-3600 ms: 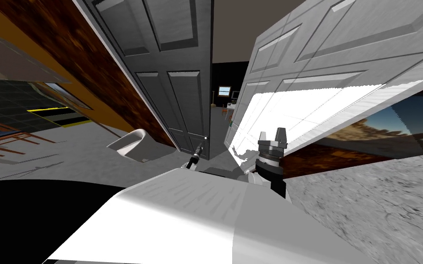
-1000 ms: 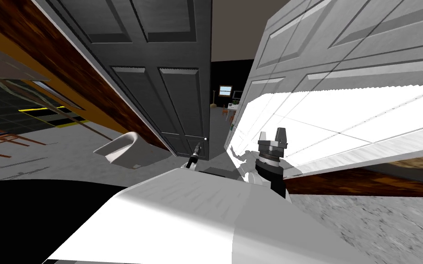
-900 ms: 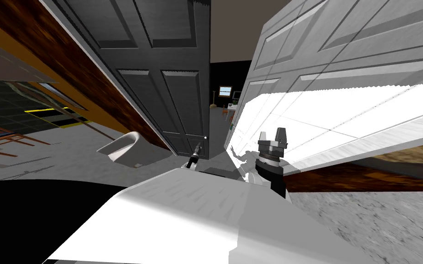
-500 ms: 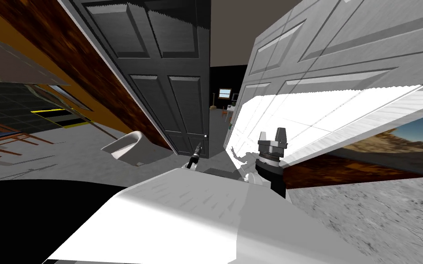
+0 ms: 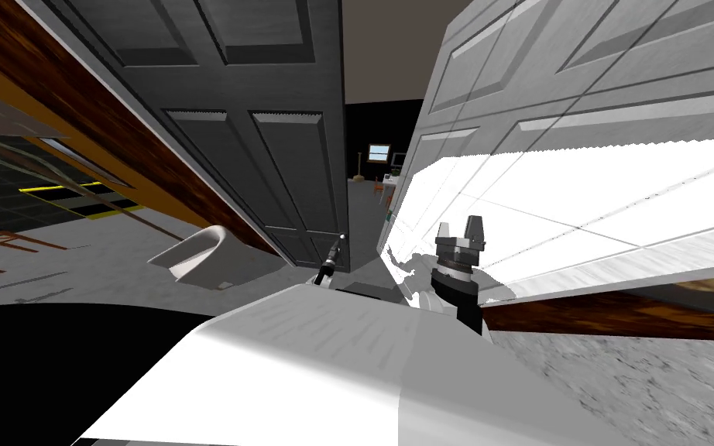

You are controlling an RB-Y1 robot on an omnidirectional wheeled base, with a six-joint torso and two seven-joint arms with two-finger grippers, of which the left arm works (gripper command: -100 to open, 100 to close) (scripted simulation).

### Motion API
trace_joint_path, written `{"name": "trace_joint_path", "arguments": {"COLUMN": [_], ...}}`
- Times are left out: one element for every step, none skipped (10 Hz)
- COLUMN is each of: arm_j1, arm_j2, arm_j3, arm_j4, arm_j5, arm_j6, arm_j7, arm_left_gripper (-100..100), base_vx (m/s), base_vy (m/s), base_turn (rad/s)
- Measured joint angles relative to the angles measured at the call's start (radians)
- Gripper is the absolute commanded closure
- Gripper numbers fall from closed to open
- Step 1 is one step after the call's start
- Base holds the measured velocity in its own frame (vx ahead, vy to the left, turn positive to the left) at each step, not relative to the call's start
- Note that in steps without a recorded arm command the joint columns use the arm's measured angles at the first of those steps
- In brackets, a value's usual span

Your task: Push the door open

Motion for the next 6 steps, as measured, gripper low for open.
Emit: {"name": "trace_joint_path", "arguments": {"arm_j1": [-0.002, -0.002, -0.001, 0.000, 0.000, 0.002], "arm_j2": [-0.001, -0.001, -0.002, -0.004, -0.005, -0.008], "arm_j3": [0.002, 0.004, 0.006, 0.008, 0.009, 0.010], "arm_j4": [0.006, 0.010, 0.009, 0.010, 0.011, 0.012], "arm_j5": [0.001, 0.002, 0.002, 0.003, 0.004, 0.004], "arm_j6": [-0.006, -0.011, -0.013, -0.015, -0.017, -0.020], "arm_j7": [-0.001, -0.001, -0.003, -0.004, -0.004, -0.005], "arm_left_gripper": [-100, -100, -100, -100, -100, -100], "base_vx": [0.200, 0.201, 0.196, 0.196, 0.181, 0.069], "base_vy": [-0.017, -0.014, -0.029, -0.009, 0.011, 0.002], "base_turn": [-0.027, -0.029, -0.027, -0.017, -0.006, 0.005]}}
